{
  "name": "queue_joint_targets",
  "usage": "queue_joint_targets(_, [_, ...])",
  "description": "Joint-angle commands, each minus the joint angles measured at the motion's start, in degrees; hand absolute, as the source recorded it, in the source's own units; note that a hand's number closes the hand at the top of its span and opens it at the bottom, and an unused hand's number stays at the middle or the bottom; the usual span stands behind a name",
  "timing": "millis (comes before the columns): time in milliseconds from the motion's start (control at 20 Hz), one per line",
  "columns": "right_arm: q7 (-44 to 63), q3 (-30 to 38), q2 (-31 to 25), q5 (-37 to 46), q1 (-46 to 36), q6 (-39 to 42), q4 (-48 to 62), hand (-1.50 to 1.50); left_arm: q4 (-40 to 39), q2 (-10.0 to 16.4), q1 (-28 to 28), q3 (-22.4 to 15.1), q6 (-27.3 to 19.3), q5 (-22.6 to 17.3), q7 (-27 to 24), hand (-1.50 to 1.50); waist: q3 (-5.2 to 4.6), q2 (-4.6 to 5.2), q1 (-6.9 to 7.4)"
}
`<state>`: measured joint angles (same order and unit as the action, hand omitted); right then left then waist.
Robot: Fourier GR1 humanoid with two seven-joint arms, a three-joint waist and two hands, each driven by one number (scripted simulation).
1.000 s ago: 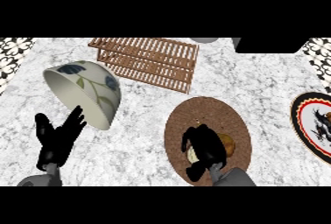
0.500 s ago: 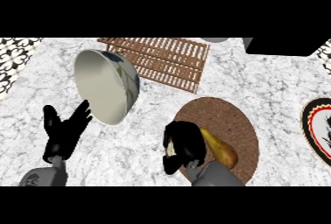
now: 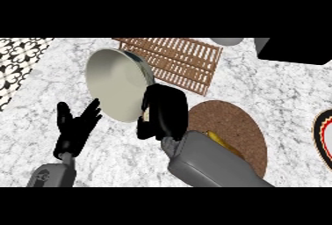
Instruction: Pick the cupcake from the placemat and place it in the tiered shelf
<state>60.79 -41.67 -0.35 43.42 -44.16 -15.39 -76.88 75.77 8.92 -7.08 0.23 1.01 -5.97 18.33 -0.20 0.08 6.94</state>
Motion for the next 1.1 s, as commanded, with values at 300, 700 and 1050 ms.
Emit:
queue_joint_targets(300, [21.7,4.3,0.3,4.4,-25.4,-0.3,3.9,1.5,-0.8,0.6,1.0,0.7,0.6,-0.3,-0.6,0.0,-0.17,-0.98,-0.74])
queue_joint_targets(700, [24.4,12.3,0.3,2.7,-39.7,2.0,14.3,1.5,-0.3,0.0,1.1,0.8,-0.4,-0.1,-0.3,0.0,-0.14,-0.6,-1.5])
queue_joint_targets(1050, [22.3,20.8,0.3,2.6,-51.1,1.0,25.6,1.5,-1.1,1.4,0.0,2.3,0.1,-0.7,-0.5,0.0,-0.05,0.0,-3.2])
